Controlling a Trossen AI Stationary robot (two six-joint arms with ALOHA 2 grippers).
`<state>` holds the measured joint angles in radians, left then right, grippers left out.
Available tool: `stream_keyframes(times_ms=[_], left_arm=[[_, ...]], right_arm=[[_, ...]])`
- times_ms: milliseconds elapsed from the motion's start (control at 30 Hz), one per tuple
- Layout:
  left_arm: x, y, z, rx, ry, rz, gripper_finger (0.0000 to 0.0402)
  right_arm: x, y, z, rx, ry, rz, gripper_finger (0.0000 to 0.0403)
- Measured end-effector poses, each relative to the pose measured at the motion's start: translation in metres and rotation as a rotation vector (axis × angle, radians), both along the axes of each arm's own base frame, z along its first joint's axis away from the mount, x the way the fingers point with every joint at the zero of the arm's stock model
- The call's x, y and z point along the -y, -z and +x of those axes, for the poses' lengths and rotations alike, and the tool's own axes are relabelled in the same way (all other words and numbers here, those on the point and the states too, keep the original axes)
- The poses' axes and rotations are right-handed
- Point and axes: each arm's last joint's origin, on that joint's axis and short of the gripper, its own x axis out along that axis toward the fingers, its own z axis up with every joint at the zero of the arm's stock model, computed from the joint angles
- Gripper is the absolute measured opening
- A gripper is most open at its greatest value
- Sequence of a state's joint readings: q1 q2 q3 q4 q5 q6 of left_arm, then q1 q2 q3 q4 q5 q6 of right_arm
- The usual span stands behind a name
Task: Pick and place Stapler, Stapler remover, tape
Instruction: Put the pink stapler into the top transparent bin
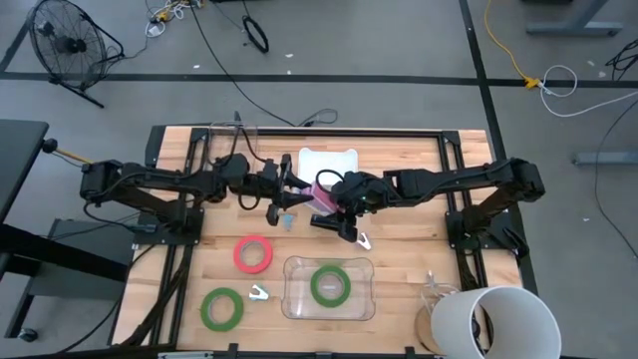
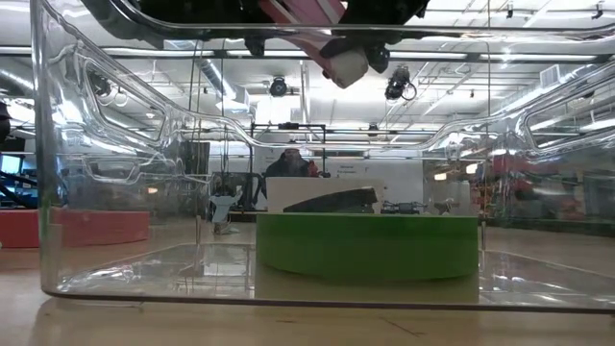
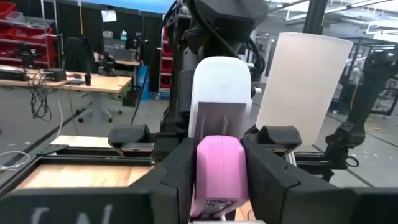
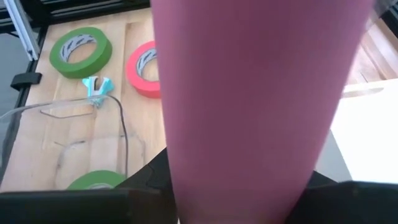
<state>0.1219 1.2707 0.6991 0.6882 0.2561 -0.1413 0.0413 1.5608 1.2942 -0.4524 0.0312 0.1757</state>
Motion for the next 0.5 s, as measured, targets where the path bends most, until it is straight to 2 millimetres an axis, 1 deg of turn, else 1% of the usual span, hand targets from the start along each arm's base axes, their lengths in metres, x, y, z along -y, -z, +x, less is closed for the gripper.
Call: stream_keyframes(times_ms=[167,500], left_arm=[[-0.0016,-0.0002,-0.0006,0.0,0.037,0.007,0.0118],[-0.0025,-0.0001,-0.0006,-0.002,0.02,0.004,0.0118]], right_arm=[[0.0,-0.0004,0.0004,0.006,0.005,0.002,0.0145],[0.0004,-0.0005,0.0005,0.007,0.008,-0.007,0.0146]])
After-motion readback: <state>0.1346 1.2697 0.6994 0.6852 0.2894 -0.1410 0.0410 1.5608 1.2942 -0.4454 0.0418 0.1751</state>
